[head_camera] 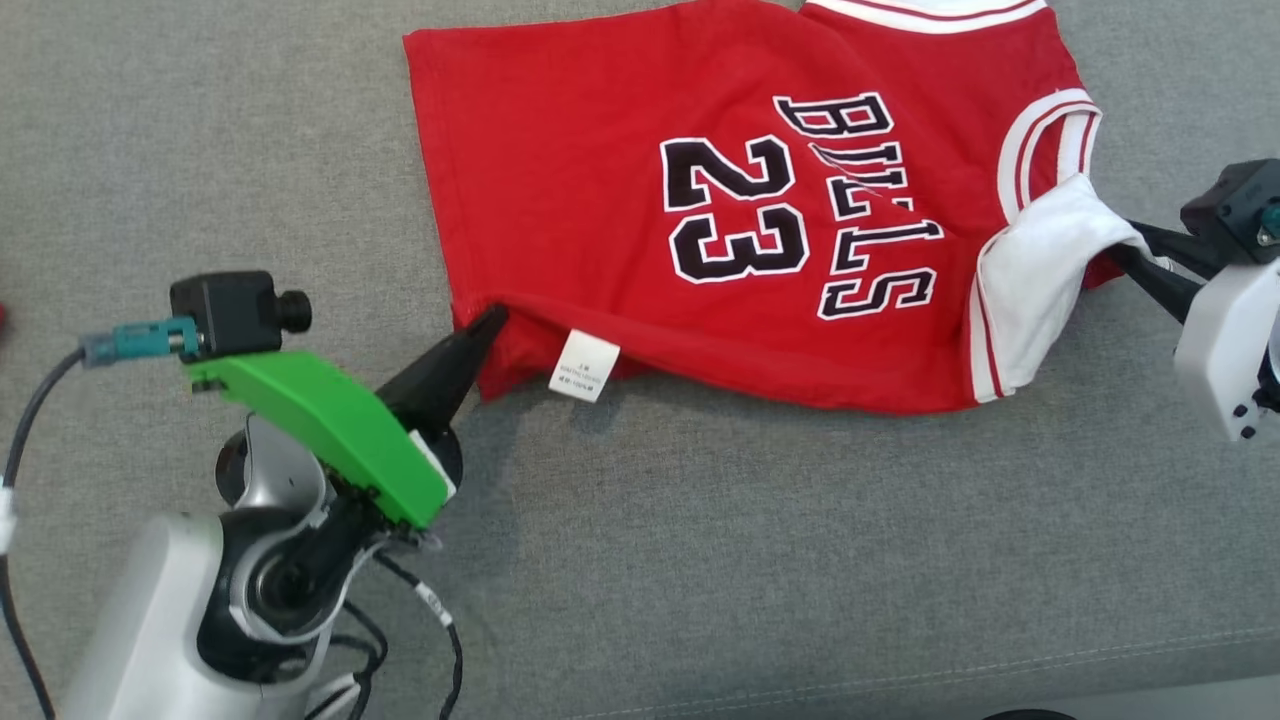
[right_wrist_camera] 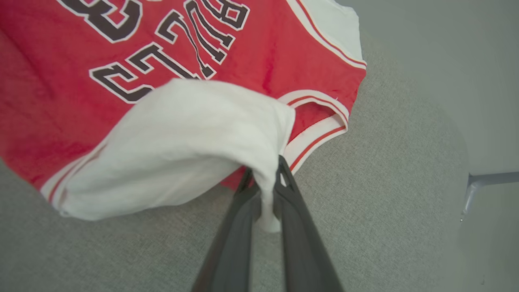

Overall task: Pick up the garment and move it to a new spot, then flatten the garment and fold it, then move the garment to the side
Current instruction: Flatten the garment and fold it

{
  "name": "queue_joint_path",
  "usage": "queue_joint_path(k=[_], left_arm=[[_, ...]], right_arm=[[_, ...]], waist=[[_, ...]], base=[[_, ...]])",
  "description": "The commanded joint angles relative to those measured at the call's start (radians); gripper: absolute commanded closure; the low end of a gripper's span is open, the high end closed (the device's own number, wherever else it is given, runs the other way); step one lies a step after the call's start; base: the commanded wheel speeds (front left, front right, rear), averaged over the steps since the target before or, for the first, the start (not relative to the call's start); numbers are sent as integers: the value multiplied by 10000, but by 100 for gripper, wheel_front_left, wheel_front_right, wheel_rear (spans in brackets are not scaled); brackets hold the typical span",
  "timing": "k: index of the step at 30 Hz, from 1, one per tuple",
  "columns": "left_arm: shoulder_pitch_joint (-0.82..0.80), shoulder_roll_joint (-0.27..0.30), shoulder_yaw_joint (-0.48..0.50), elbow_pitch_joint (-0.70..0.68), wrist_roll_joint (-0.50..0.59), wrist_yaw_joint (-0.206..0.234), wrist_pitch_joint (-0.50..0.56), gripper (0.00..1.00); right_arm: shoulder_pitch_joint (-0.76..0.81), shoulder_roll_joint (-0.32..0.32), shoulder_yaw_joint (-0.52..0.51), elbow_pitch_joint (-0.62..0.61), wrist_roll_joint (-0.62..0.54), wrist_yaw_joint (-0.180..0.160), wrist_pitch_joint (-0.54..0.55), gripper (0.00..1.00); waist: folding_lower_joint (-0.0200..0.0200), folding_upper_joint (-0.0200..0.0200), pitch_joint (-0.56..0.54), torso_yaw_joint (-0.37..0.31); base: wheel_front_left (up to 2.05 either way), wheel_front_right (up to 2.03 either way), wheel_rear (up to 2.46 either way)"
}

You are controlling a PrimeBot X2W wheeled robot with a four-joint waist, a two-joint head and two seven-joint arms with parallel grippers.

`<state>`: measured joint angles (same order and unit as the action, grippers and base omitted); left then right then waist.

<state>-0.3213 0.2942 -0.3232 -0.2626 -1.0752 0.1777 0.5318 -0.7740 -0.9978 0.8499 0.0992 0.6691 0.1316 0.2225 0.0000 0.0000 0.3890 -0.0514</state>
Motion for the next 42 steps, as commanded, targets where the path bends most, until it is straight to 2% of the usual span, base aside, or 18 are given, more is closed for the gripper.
queue_joint_path(k=[1, 4, 13, 18, 22, 23, 24, 25, 26, 27, 28, 33, 36, 38, 41, 42], left_arm=[[-451, -115, 82, 277, -201, 115, 152, 100], [-1252, -379, 265, 1044, -500, 415, 438, 100], [-2762, -331, 398, 2951, -551, 856, 1004, 100], [-2995, -375, 442, 3346, -713, 892, 1173, 100], [-2929, -338, 318, 3350, -836, 762, 1428, 100], [-2843, -299, 273, 3318, -848, 749, 1480, 100], [-2744, -247, 227, 3276, -845, 709, 1544, 100], [-2628, -194, 226, 3222, -846, 696, 1563, 100], [-2494, -172, 263, 3185, -903, 729, 1575, 77], [-2351, -177, 360, 3124, -977, 790, 1516, 49], [-2166, -148, 441, 3030, -963, 828, 1461, 0], [-587, 13, 767, 1596, -1044, 621, 907, 0], [562, 191, 776, 480, -465, 416, 84, 0], [1344, -76, 792, -80, -222, 369, -590, 0], [2145, -10, 672, -527, 945, 120, -1975, 0], [2669, -452, 633, -468, 1288, 110, -2890, 0]], right_arm=[[-289, 118, 183, 193, 134, -17, 85, 100], [-917, 397, 561, 731, 297, -17, 109, 100], [-2408, 1374, 1615, 2534, 542, -18, -535, 100], [-2885, 1556, 2008, 3180, 658, -19, -880, 100], [-3230, 1695, 2334, 3714, 717, -19, -1393, 98], [-3264, 1746, 2394, 3826, 736, -18, -1569, 68], [-3307, 1800, 2426, 3943, 742, -18, -1788, 12], [-3334, 1863, 2465, 4063, 755, -18, -1966, 0], [-3345, 1930, 2524, 4185, 727, -18, -2120, 0], [-3342, 2009, 2593, 4266, 707, -18, -2283, 0], [-3350, 2068, 2575, 4370, 705, -18, -2490, 0], [-3012, 2125, 1998, 4549, 535, -18, -3853, 0], [-2318, 1735, 1500, 4219, 429, -19, -4366, 0], [-1723, 1432, 951, 3965, 371, -19, -4604, 0], [-482, 1187, -305, 3627, 77, -18, -4829, 0], [363, 1316, -1581, 3271, -330, -18, -4873, 0]], waist=[[0, 0, 250, 102], [0, 0, 523, 150], [0, 0, 1004, 120], [0, 0, 1035, 111], [0, 0, 1028, 102], [0, 0, 1014, 95], [0, 0, 993, 82], [0, 0, 961, 60], [0, 0, 916, 30], [0, 0, 859, -19], [0, 0, 784, -82], [0, 0, 369, -370], [0, 0, 45, -397], [0, 0, -196, -385], [0, 0, -532, -319], [0, 0, -746, -275]], base=[[0, 0, 0], [0, 0, 0], [0, 0, 0], [0, 0, 0], [0, 0, 0], [0, 0, 0], [0, 0, 0], [0, 0, 0], [0, 0, 0], [0, 0, 0], [0, 0, 0], [0, 0, 0], [0, 0, 0], [0, 0, 0], [0, 0, 0], [0, 0, 0]])
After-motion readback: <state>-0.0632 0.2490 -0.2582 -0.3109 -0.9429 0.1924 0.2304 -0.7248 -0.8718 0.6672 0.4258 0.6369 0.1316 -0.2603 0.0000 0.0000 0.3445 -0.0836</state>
